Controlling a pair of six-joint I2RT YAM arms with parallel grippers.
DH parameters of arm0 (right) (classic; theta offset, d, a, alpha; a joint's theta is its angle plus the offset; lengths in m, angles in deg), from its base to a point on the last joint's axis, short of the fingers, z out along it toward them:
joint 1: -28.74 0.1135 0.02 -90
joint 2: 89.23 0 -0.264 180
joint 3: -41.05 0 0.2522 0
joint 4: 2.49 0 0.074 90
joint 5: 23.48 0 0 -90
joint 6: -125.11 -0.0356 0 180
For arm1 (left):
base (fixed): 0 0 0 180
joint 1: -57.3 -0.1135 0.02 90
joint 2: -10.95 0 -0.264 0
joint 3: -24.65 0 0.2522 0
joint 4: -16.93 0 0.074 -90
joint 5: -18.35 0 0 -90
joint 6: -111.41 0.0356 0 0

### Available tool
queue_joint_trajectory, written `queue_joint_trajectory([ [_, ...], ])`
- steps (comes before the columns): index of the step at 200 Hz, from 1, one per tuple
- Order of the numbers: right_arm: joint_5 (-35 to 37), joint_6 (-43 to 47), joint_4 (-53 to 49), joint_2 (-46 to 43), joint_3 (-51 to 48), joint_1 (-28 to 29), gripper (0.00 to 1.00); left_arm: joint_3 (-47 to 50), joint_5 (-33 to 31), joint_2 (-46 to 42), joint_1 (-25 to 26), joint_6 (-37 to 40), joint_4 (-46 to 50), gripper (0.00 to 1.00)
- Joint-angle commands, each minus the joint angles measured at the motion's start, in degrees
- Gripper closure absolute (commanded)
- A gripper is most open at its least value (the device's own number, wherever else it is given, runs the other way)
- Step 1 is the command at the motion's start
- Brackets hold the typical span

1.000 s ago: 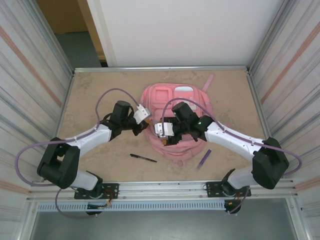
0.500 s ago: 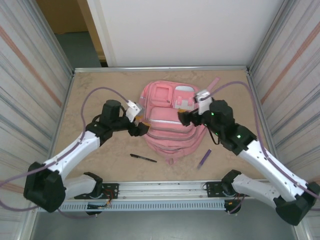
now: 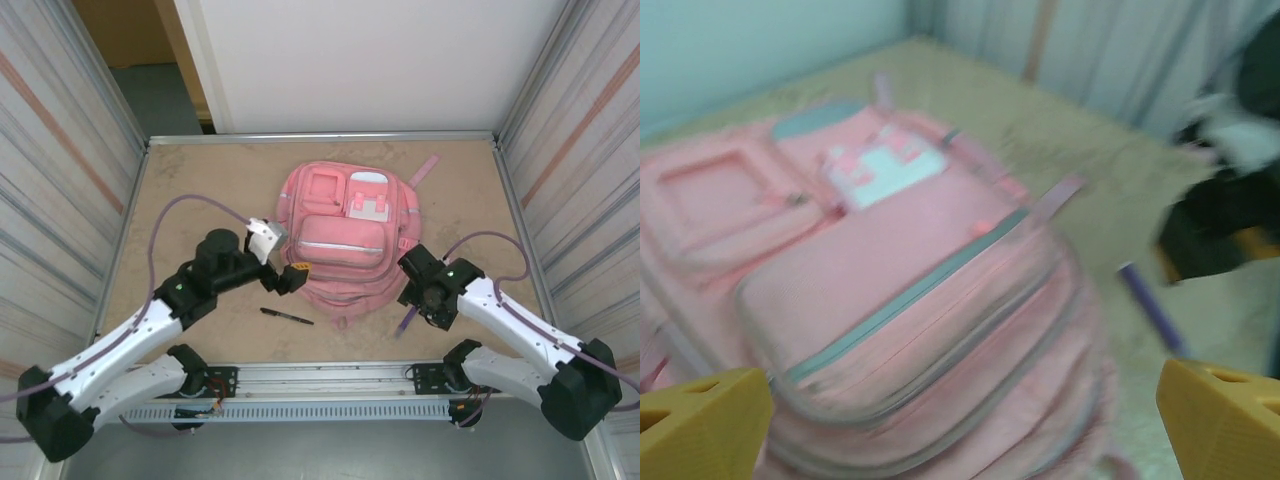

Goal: Pack the student bag

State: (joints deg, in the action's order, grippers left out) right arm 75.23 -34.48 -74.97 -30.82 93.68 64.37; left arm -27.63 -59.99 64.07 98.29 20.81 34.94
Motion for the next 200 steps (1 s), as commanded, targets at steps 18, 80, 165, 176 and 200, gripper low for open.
queue_joint_trajectory([
  [18,-7.5,-1.8,5.7,3.3,-2.6,0.3,0.28,-2.2,-5.3,7.9,1.1,11.2,2.4,0.01],
  [80,-12.4,-1.0,16.7,13.2,-6.0,0.2,0.32,-4.8,-7.6,16.6,3.5,28.7,-1.2,0.05],
  [165,-13.8,-1.7,15.5,8.3,-4.5,0.1,0.91,-11.7,-4.2,23.1,1.8,37.4,5.0,0.04],
  [176,-13.4,-2.2,15.1,6.7,-3.6,-0.1,0.96,-15.0,-4.2,26.0,0.9,40.7,8.2,0.04],
  [200,-13.8,-2.1,13.8,4.0,-2.4,-1.7,0.96,-22.8,0.6,31.1,-1.8,43.6,16.0,0.05],
])
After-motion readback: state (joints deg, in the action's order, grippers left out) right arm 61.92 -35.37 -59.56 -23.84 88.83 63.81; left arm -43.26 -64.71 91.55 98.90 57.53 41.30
